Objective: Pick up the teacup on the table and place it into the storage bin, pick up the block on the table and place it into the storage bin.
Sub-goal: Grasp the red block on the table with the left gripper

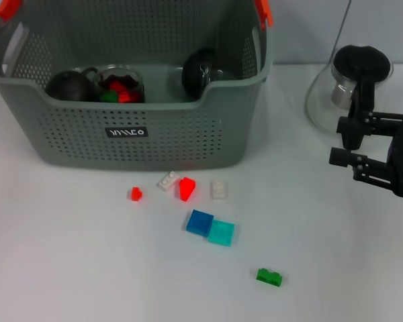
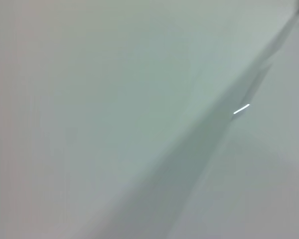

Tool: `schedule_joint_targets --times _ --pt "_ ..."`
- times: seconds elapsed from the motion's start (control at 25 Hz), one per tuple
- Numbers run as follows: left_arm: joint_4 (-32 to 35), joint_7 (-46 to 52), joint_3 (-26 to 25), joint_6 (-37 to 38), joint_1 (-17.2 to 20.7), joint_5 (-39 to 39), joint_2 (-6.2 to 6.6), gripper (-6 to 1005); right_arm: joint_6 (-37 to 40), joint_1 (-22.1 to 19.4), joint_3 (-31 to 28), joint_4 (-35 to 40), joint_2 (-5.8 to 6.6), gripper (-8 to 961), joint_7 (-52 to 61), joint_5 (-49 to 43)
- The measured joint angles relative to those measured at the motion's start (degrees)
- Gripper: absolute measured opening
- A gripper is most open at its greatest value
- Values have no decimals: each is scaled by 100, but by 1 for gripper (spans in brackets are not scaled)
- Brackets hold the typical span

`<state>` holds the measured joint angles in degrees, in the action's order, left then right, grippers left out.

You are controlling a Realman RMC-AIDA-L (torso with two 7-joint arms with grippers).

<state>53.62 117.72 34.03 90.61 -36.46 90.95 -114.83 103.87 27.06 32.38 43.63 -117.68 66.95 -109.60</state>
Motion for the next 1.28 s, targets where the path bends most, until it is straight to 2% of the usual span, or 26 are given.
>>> schedule_joint_targets --times 0.12,0.2,0.24,0.28,0.44,0.56,0.64,0.84,1.04,1.16,1.28 --pt "-667 -521 -396 1019 154 -629 104 544 -1 -16 -31 -9 -11 519 -24 0" --pt "-816 -722 -608 1564 262 -484 157 542 5 -31 -55 -14 -13 519 -24 0" --pt "-816 -722 -608 1564 262 -484 157 541 9 -38 -59 -19 -13 519 -24 0" --pt "-527 -836 -642 2022 406 337 180 540 11 -45 -64 -20 -12 518 -24 -1" --pt "332 -914 -516 2484 517 1830 169 540 21 -47 -51 -1 -18 518 -7 -21" --pt "833 -675 -203 2610 514 2759 155 541 40 -39 -42 6 -13 518 15 -24" --pt "1112 -471 201 2605 470 3313 132 541 54 -40 -38 1 -2 518 26 -28" --pt "1567 -337 1155 2436 188 4318 -47 540 57 -34 -29 -23 5 518 43 -35" --pt "1668 -392 1705 1880 -29 4923 -231 541 38 -9 -42 -39 7 518 90 -36" --pt "1727 -470 2128 1243 49 5100 -392 540 16 5 -42 -42 8 518 103 -36" --pt "1909 -711 2500 684 284 5241 -617 540 10 10 -39 -42 11 518 131 -36"
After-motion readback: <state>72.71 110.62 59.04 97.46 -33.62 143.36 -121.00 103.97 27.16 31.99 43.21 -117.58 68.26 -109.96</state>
